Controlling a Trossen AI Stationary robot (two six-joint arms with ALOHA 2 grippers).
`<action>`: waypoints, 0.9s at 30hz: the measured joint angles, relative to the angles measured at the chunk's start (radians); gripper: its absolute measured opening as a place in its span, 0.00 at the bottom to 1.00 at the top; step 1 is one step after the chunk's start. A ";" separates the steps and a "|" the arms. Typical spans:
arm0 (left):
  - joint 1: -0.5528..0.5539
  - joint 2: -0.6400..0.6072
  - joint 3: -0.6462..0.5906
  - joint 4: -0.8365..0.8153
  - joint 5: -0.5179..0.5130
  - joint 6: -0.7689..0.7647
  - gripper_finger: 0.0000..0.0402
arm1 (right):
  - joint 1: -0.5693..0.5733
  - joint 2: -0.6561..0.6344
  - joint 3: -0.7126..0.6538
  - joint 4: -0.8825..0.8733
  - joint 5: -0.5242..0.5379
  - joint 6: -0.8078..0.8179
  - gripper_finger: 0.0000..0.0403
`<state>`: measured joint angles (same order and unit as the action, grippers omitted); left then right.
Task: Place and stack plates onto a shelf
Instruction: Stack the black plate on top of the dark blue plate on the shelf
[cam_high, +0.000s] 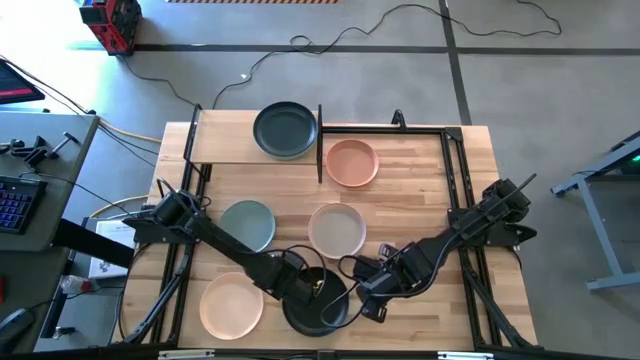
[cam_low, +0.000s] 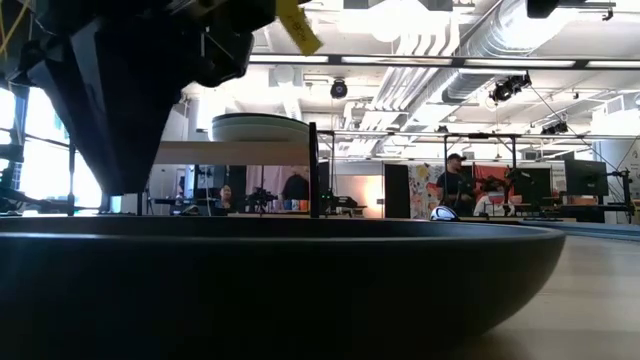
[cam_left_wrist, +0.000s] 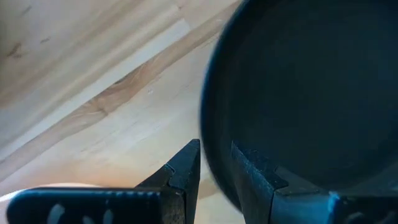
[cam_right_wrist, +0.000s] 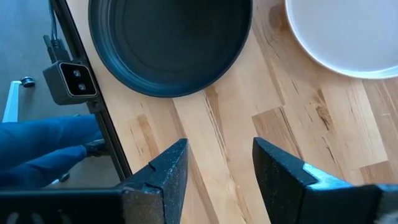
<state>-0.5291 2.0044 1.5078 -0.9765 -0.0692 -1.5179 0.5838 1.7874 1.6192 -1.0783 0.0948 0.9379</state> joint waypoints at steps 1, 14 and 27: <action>0.000 0.001 0.000 0.007 0.000 -0.001 0.20 | 0.000 0.000 0.000 0.000 0.000 0.000 0.39; 0.012 0.009 -0.005 0.006 -0.002 -0.027 0.20 | 0.002 0.000 0.000 0.000 0.002 0.004 0.39; 0.017 0.009 -0.076 0.079 0.032 -0.059 0.20 | 0.018 0.000 0.000 0.000 0.003 0.000 0.39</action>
<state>-0.5122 2.0132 1.4319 -0.8976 -0.0372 -1.5768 0.6014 1.7874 1.6192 -1.0786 0.0976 0.9375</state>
